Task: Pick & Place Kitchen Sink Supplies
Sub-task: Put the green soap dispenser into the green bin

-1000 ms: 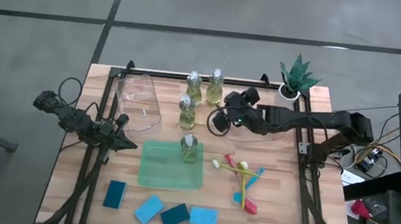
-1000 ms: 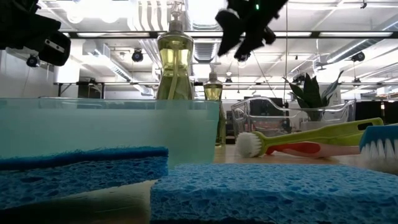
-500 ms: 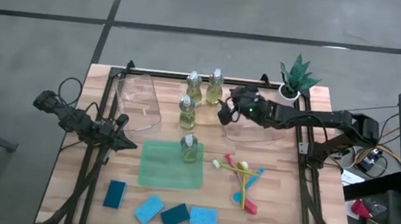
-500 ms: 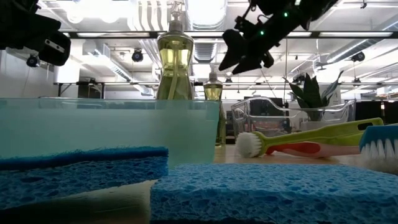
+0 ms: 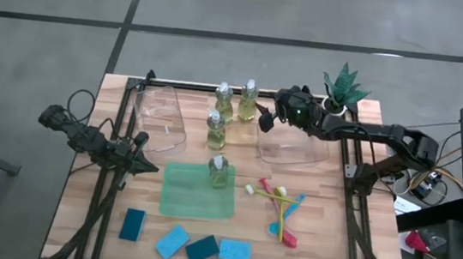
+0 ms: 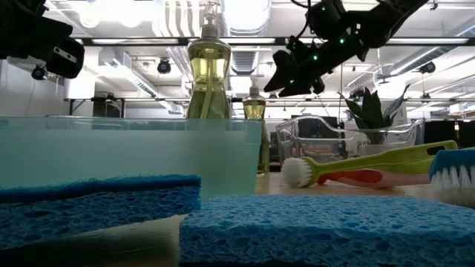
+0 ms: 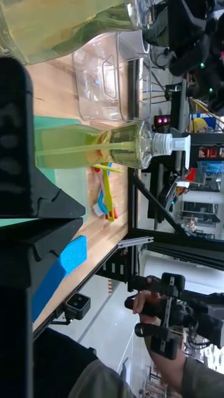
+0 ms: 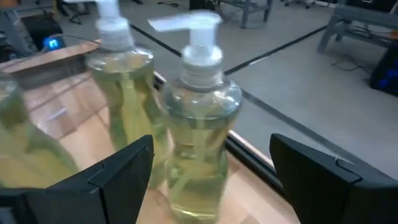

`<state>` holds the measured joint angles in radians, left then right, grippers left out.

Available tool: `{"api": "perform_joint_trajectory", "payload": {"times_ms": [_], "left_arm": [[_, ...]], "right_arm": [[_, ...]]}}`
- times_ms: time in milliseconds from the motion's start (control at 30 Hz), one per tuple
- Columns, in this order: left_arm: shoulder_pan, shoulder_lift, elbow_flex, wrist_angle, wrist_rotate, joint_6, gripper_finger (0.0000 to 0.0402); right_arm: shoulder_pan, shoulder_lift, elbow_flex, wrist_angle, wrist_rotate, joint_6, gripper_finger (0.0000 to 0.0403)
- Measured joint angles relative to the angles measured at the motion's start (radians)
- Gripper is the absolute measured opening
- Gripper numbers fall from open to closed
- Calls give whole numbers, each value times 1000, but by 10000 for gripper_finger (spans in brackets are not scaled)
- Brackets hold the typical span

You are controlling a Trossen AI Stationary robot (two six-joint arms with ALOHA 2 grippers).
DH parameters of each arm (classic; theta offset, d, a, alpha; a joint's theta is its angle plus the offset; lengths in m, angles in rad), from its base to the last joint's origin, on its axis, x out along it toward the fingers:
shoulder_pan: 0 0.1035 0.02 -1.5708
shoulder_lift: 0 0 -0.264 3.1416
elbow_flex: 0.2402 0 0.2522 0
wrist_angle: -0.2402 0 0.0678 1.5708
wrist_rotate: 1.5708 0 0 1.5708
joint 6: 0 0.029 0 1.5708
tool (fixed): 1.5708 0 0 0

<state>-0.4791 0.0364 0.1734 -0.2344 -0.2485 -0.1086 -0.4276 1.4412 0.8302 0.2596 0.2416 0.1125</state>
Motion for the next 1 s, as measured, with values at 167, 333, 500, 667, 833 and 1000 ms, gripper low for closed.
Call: {"api": "perform_joint_trajectory", "payload": {"times_ms": [167,333,500,667,833,1000], "left_arm": [[0,0,0,-2,0,0,0],[0,0,0,-3,0,0,0],[0,0,0,-5,0,0,0],[0,0,0,-9,0,0,0],[0,0,0,-11,0,0,0],[0,0,0,-13,0,0,0]], "right_arm": [[-35,52,9,41,-110,-21,326],[-50,114,30,55,-116,-28,331],[-58,163,52,95,-141,-47,334],[-71,226,102,101,-153,-69,334],[-73,293,152,118,-165,-95,338],[-80,324,195,120,-167,-94,331]]}}
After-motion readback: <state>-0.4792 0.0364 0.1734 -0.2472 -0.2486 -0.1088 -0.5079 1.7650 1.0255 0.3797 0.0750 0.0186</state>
